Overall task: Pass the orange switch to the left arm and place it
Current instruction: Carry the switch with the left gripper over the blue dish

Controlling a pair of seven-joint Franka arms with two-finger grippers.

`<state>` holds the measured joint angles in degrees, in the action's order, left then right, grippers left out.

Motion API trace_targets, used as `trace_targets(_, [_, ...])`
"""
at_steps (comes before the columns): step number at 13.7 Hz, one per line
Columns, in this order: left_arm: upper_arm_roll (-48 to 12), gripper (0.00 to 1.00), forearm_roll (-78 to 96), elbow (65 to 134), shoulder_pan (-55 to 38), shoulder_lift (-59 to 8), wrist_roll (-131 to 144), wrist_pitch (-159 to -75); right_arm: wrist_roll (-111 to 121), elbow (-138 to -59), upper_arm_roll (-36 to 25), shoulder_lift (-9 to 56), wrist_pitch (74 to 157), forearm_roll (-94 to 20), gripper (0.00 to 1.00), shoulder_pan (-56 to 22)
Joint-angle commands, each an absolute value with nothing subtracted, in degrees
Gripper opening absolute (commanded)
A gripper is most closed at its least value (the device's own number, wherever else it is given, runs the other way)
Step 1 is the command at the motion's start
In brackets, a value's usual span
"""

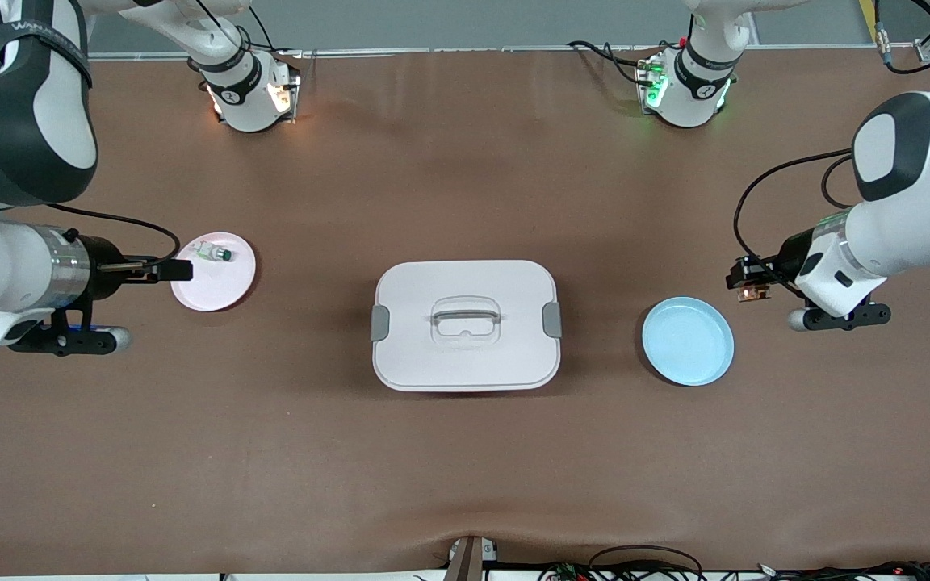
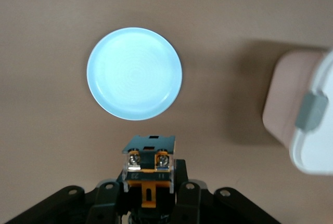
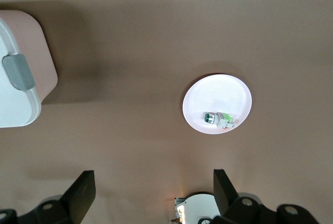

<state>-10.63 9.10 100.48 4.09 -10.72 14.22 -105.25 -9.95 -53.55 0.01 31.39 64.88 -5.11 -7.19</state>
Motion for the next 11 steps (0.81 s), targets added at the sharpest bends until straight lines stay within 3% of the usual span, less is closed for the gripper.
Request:
trace_targets(1, [-10.81, 0.00, 6.16, 104.14, 4.22, -9.32, 25.35, -109.94, -8.35, -53.96, 0.62, 29.27, 64.95, -3.43, 1.00, -6.50])
trace_targets(11, [-10.90, 0.00, 0.54, 110.82, 3.69, -12.03, 61.40, -124.96, 0.79, -54.05, 0.62, 29.01, 67.50, -0.26, 1.00, -0.54])
